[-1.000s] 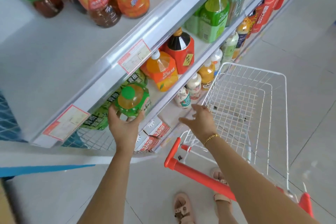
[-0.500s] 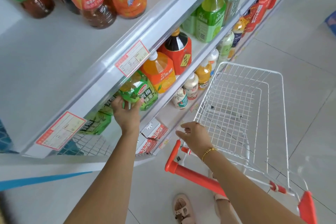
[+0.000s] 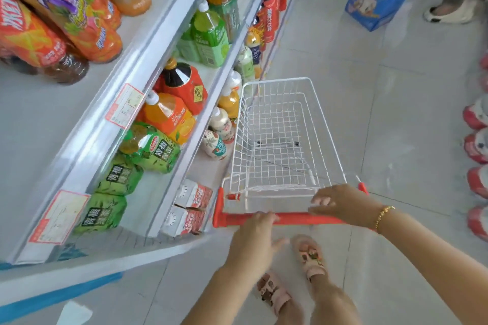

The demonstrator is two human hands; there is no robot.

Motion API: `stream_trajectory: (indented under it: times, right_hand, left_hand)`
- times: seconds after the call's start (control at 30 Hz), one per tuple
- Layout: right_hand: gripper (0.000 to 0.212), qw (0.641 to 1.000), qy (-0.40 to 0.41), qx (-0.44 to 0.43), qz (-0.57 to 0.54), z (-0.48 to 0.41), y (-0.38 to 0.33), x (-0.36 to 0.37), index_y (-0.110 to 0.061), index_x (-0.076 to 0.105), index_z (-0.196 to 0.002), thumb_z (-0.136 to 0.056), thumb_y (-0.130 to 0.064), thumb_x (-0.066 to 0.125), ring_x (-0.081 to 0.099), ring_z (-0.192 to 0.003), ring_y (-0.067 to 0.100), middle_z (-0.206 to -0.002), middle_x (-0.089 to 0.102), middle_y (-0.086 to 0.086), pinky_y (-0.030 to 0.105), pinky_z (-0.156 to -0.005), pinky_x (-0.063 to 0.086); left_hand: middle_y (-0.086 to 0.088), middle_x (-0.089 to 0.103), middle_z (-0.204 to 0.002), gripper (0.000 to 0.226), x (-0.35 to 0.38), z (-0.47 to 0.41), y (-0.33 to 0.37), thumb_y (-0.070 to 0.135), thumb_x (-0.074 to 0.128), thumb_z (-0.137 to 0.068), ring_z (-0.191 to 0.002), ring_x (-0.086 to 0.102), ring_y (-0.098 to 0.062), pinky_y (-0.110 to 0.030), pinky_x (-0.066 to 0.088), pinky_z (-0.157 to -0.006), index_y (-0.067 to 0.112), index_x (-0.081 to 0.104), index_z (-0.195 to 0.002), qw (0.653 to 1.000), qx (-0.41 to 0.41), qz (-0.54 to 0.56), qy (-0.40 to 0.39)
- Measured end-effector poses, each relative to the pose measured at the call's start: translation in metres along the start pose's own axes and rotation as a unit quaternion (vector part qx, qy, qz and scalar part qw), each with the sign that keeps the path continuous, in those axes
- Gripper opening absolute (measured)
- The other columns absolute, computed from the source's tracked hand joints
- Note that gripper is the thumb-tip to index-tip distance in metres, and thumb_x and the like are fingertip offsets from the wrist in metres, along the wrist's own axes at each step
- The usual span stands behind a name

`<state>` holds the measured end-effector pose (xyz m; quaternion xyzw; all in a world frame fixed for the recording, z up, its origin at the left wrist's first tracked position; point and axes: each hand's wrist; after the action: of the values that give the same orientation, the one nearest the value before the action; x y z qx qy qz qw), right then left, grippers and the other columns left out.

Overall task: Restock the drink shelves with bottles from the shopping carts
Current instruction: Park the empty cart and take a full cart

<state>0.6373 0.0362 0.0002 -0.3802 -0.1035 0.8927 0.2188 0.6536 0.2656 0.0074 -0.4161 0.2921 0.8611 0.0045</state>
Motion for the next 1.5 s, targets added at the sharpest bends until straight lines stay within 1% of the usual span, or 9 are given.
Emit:
stream_trajectory:
  times: [0.13,0.23,0.37,0.6,0.73,0.8,0.97,1.23,1.5]
  right_hand:
    - [0.035,0.997,0.057,-0.018,-0.04,0.047,0.028,0.025,-0.03,0.058,-0.118,-0.088,-0.048,0.052,0.052,-0.116,0.009,-0.118,0.059,-0.01,0.036,-0.112,0.026]
    - [0.038,0.99,0.133,0.009,-0.035,0.048,0.028,0.048,-0.026,0.052,-0.127,-0.092,-0.039,0.052,0.048,-0.12,0.015,-0.126,0.052,-0.005,0.028,-0.1,0.037]
    - [0.03,0.977,0.208,0.037,-0.02,0.045,0.028,0.076,-0.024,0.059,-0.116,-0.092,-0.039,0.051,0.051,-0.114,0.019,-0.115,0.057,0.0,0.03,-0.087,0.044]
    - [0.025,0.956,0.282,0.052,-0.059,0.11,0.032,0.151,-0.014,0.065,-0.105,-0.088,-0.031,0.06,0.057,-0.097,0.026,-0.1,0.063,0.006,0.033,-0.08,0.045]
    - [0.023,0.945,0.297,0.113,-0.082,0.158,0.026,0.208,-0.018,0.072,-0.077,-0.064,-0.035,0.082,0.063,-0.071,0.02,-0.07,0.064,-0.001,0.019,-0.054,0.039]
    - [0.025,0.935,0.302,0.141,-0.119,0.18,0.021,0.232,-0.015,0.072,-0.09,-0.075,-0.034,0.073,0.061,-0.088,0.022,-0.082,0.066,0.003,0.026,-0.068,0.047]
    - [0.037,0.914,0.292,0.238,-0.15,0.226,0.011,0.28,-0.009,0.061,-0.116,-0.094,-0.036,0.048,0.042,-0.122,0.03,-0.119,0.059,0.012,0.035,-0.106,0.027]
    - [0.029,0.869,0.272,0.338,-0.236,0.291,-0.016,0.344,-0.008,0.054,-0.119,-0.098,-0.025,0.043,0.051,-0.111,0.032,-0.116,0.059,0.014,0.035,-0.098,0.031]
    - [0.03,0.77,0.317,0.448,-0.326,0.302,-0.081,0.41,-0.013,0.057,-0.113,-0.095,-0.033,0.045,0.049,-0.109,0.03,-0.112,0.059,0.011,0.035,-0.092,0.037]
  left_hand:
    - [-0.002,0.05,-0.132,0.039,0.042,0.017,0.008,0.023,0.052,-0.095,-0.119,0.052,-0.018,-0.029,0.043,-0.096,0.017,0.048,-0.133,0.999,0.014,-0.025,-0.026]
    - [-0.003,0.057,-0.109,0.036,0.057,0.02,0.011,0.008,0.071,-0.078,-0.097,0.061,-0.019,-0.028,0.053,-0.076,0.014,0.06,-0.112,0.991,0.09,-0.005,0.099]
    - [-0.008,0.058,-0.108,0.037,0.049,0.004,0.014,0.013,0.073,-0.078,-0.102,0.057,-0.025,-0.031,0.051,-0.08,0.01,0.063,-0.113,0.978,0.089,-0.035,0.186]
    - [0.002,0.062,-0.09,0.019,0.082,0.027,0.01,0.027,0.07,-0.082,-0.083,0.06,-0.017,-0.024,0.039,-0.07,0.014,0.069,-0.096,0.989,0.11,-0.056,0.075]
    - [0.001,0.065,-0.093,0.019,0.111,0.067,0.011,0.024,0.074,-0.078,-0.08,0.061,-0.016,-0.026,0.042,-0.073,0.013,0.07,-0.094,0.984,0.158,-0.059,0.056]
    - [0.0,0.065,-0.092,0.017,0.123,0.085,0.016,0.02,0.074,-0.078,-0.073,0.057,-0.012,-0.026,0.04,-0.072,0.012,0.07,-0.093,0.98,0.186,-0.064,0.035]
    - [-0.001,0.065,-0.096,0.018,0.147,0.11,0.027,0.021,0.074,-0.078,-0.085,0.061,-0.02,-0.027,0.04,-0.075,0.014,0.069,-0.094,0.966,0.233,-0.111,-0.029]
    - [0.005,0.062,-0.083,0.021,0.176,0.138,0.053,0.022,0.078,-0.074,-0.077,0.055,-0.014,-0.027,0.037,-0.068,0.028,0.057,-0.075,0.909,0.336,-0.179,-0.171]
    - [0.003,0.06,-0.079,0.015,0.188,0.16,0.043,0.026,0.074,-0.078,-0.07,0.055,-0.012,-0.026,0.035,-0.061,0.02,0.06,-0.077,0.823,0.446,-0.253,-0.244]
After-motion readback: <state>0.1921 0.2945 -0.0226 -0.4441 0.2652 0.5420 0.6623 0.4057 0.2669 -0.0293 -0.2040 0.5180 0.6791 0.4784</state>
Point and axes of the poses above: each hand's wrist, its own z-axis away from the middle knuckle, its own x-axis out of the palm, y = z × x
